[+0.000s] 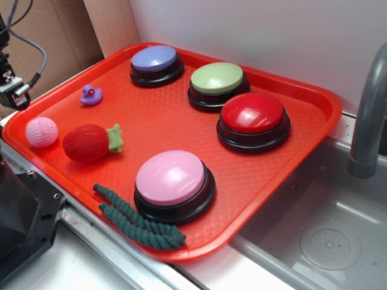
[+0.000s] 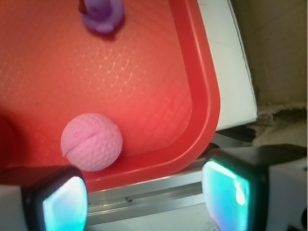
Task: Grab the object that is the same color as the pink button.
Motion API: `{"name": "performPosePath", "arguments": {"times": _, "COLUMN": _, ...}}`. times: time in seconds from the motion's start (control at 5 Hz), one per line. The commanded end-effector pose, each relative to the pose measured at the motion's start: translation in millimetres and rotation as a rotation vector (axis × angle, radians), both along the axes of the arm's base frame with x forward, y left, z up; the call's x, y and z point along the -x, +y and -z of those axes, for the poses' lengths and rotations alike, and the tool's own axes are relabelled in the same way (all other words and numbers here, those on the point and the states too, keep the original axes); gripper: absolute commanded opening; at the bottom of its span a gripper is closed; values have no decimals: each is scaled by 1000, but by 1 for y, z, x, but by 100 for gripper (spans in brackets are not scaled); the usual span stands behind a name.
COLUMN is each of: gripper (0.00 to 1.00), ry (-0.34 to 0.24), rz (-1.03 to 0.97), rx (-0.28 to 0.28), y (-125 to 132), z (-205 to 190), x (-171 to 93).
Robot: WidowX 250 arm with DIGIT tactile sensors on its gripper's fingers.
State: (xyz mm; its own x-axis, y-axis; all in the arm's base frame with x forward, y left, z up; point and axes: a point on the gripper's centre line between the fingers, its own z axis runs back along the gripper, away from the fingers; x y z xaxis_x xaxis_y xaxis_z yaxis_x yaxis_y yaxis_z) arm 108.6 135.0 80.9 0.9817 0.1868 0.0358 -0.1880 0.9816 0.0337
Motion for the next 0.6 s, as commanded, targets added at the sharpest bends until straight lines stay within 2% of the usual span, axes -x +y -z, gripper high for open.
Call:
{"name": "performPosePath", "arguments": {"times": 0.0, "gripper": 100, "ry": -23, "rz": -7, "rx": -30, "y": 5, "z": -8, "x": -2}}
{"name": "performPosePath", "arguments": {"times": 0.2, "gripper": 100, "ry": -23, "rz": -7, "rx": -30, "y": 5, "z": -8, "x": -2}}
{"name": "performPosePath", "arguments": {"times": 0.4, "gripper": 100, "ry": -35, "rz": 19, "rx": -29, "y": -4, "z": 11, "x": -1}}
